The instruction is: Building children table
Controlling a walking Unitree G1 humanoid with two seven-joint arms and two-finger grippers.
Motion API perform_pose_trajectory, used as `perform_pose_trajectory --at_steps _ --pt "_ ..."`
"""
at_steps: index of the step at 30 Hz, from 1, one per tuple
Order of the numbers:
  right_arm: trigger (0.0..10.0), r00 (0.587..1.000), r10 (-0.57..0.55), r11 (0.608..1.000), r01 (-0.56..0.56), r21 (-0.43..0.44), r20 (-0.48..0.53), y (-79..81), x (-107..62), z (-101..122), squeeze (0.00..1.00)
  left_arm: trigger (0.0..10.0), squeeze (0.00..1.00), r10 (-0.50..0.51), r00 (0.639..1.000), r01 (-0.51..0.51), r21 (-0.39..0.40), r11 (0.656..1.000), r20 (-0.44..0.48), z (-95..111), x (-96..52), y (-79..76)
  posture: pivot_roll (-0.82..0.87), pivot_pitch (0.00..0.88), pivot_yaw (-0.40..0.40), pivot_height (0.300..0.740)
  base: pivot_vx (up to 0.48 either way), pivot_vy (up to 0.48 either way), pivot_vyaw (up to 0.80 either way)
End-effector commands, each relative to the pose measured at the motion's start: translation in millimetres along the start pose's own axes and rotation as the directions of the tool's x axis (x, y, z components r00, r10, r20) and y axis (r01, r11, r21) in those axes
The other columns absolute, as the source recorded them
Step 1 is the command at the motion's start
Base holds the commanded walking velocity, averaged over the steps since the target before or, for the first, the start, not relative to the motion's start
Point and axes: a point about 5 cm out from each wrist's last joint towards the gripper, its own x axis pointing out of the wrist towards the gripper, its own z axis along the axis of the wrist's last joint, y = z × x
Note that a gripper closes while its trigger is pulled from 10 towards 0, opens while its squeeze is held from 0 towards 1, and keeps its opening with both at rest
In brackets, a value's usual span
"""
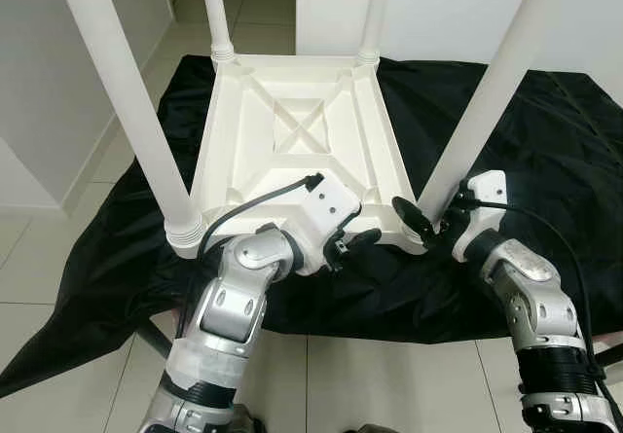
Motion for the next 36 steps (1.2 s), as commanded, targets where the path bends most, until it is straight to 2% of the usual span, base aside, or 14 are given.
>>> perform_pose_trajectory --at_steps 1,2,3,5,7,8,16,17,20,24,26,29,33,36 --pt "9.8 0.998 0.055 0.998 -0.055 -0.019 -0.023 0.3 5.3 -3 0.00 10.0 0.00 0.145 0.989 -0.145 0.011 0.989 -0.007 0 0.7 9.1 -0.02 0.016 0.021 0.740 0.000 0.000 0.00" --pt "6.1 0.998 0.060 0.998 -0.062 -0.029 -0.036 -1.8 7.2 -4 0.00 10.0 0.00 0.146 0.989 -0.146 0.010 0.989 -0.007 0 0.4 9.1 -0.02 0.016 0.019 0.740 0.000 0.000 0.00" --pt "6.1 0.998 0.060 0.998 -0.062 -0.029 -0.036 -1.8 7.2 -4 0.00 10.0 0.00 0.146 0.989 -0.146 0.010 0.989 -0.007 0 0.4 9.1 -0.02 0.016 0.019 0.740 0.000 0.000 0.00" --pt "2.0 0.995 0.072 0.996 -0.075 -0.045 -0.068 -6.3 9.6 -8 0.00 10.0 0.00 0.136 0.991 -0.136 0.013 0.991 -0.014 -2 -0.5 6.4 -0.01 0.013 0.014 0.740 0.000 0.000 0.00" --pt "2.0 0.994 0.074 0.996 -0.078 -0.046 -0.079 -7.6 10.0 -10 0.00 10.0 0.00 0.131 0.991 -0.130 0.015 0.991 -0.018 -3 -0.7 5.0 -0.01 0.013 0.013 0.740 0.000 0.000 0.00" --pt "0.0 0.993 0.071 0.996 -0.076 -0.052 -0.091 -8.7 10.3 -12 0.00 10.0 0.00 0.125 0.992 -0.125 0.019 0.992 -0.021 -4 -0.8 3.7 -0.01 0.012 0.011 0.740 0.000 0.000 0.00" --pt "0.0 0.994 0.080 0.997 -0.081 -0.016 -0.075 -14.6 9.3 -19 0.00 10.0 0.00 0.113 0.993 -0.113 0.025 0.993 -0.024 -4 0.7 -0.3 -0.01 0.014 0.010 0.740 0.000 0.000 0.00" --pt "10.0 0.996 0.064 0.998 -0.065 -0.010 -0.065 -15.7 9.9 -18 0.00 10.0 0.00 0.112 0.993 -0.112 0.027 0.993 -0.024 -4 0.7 -0.3 -0.02 0.016 0.012 0.740 0.000 0.000 0.00" --pt "10.0 0.997 0.049 0.999 -0.049 0.000 -0.056 -16.1 10.5 -16 0.00 10.0 0.00 0.112 0.993 -0.111 0.027 0.993 -0.024 -4 0.6 -0.2 -0.02 0.017 0.014 0.740 0.000 0.000 0.00" --pt "10.0 0.996 -0.071 0.997 0.068 -0.047 -0.062 -15.4 16.0 -12 0.00 10.0 0.00 0.114 0.993 -0.114 0.029 0.993 -0.025 -4 0.2 0.9 -0.02 0.018 0.012 0.740 0.000 0.000 0.00" --pt "10.0 0.991 -0.123 0.992 0.121 -0.029 -0.058 -14.0 18.5 -11 0.00 10.0 0.00 0.118 0.993 -0.117 0.029 0.993 -0.027 -5 -0.1 1.5 -0.02 0.019 0.013 0.740 0.000 0.000 0.00" --pt "10.0 0.955 -0.290 0.955 0.293 0.051 -0.064 -4.8 24.7 -9 0.00 10.0 0.00 0.129 0.991 -0.128 0.027 0.991 -0.033 -5 -0.7 3.6 -0.02 0.019 0.014 0.740 0.000 0.000 0.00" --pt "10.0 0.951 -0.301 0.951 0.305 0.055 -0.065 -4.4 25.0 -9 0.00 10.0 0.00 0.129 0.991 -0.128 0.027 0.991 -0.033 -5 -0.7 3.7 -0.02 0.019 0.014 0.740 0.000 0.000 0.00" --pt "10.0 0.863 -0.499 0.859 0.505 0.082 -0.081 7.6 25.7 -10 0.00 10.0 0.00 0.129 0.991 -0.128 0.025 0.991 -0.041 -6 -0.6 4.5 -0.02 0.017 0.020 0.740 0.000 0.000 0.00"
